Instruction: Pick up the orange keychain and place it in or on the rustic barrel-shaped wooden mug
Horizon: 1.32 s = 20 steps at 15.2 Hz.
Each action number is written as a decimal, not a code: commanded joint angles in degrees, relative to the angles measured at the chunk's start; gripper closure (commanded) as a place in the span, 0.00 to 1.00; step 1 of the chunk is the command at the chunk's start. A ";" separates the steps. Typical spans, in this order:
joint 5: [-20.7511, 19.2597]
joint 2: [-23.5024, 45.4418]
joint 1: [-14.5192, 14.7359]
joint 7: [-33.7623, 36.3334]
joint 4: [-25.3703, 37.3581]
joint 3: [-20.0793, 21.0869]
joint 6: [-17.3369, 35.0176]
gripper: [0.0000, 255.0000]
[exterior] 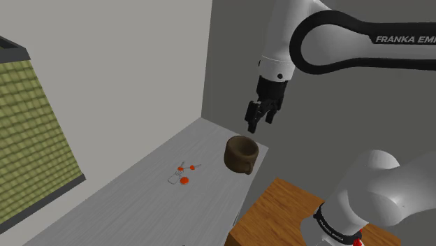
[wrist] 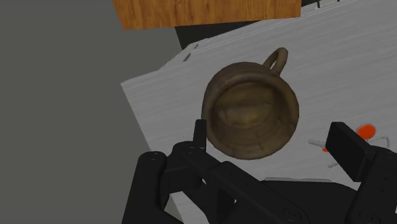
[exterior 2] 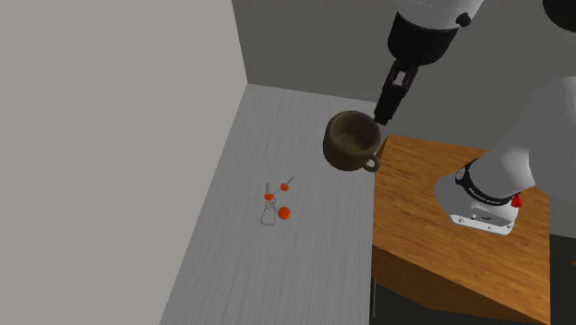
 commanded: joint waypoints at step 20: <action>-8.04 39.32 2.89 23.04 11.82 19.03 29.06 0.00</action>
